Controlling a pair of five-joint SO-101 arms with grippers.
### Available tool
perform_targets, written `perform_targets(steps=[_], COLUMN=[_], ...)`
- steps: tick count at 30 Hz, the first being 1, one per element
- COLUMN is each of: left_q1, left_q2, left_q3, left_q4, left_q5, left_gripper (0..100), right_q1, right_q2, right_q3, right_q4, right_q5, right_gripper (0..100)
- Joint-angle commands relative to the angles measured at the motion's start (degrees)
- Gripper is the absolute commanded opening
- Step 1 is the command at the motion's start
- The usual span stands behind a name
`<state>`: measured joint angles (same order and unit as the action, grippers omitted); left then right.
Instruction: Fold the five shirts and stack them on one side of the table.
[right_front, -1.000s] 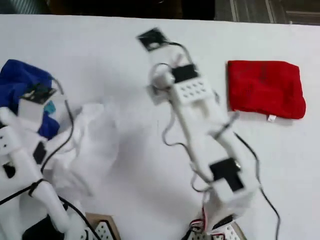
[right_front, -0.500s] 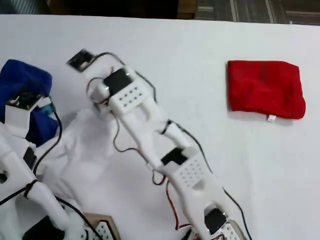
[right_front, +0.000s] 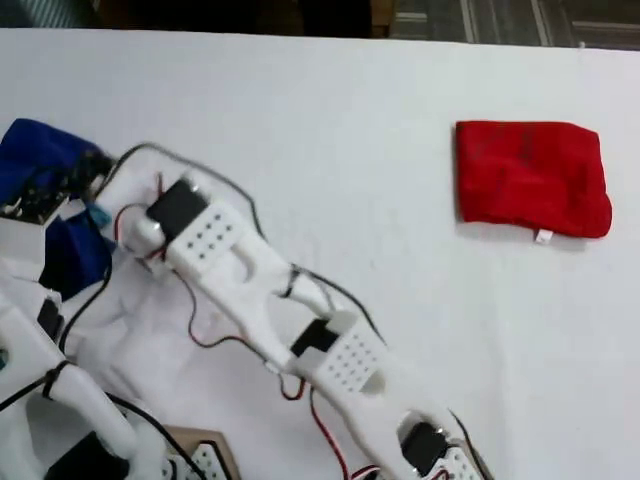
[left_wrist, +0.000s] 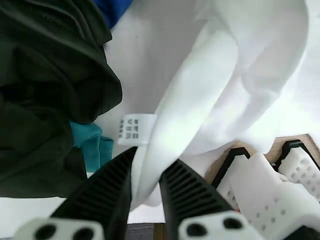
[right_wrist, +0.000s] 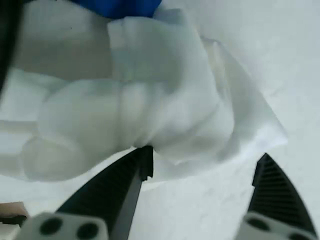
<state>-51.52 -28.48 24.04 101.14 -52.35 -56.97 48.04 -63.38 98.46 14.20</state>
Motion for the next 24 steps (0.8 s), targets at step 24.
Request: perform_targets(steps=[24], left_q1=[8.79], left_q2=[-1.58], left_q3=[-4.26], left_q4=[0.7], left_q5=[7.91], left_gripper=[3], right_q1=[20.62], right_q2=[-13.41], right_q3=[-2.37], right_q4=[2.15], right_q5=[3.96], right_gripper=[2.1])
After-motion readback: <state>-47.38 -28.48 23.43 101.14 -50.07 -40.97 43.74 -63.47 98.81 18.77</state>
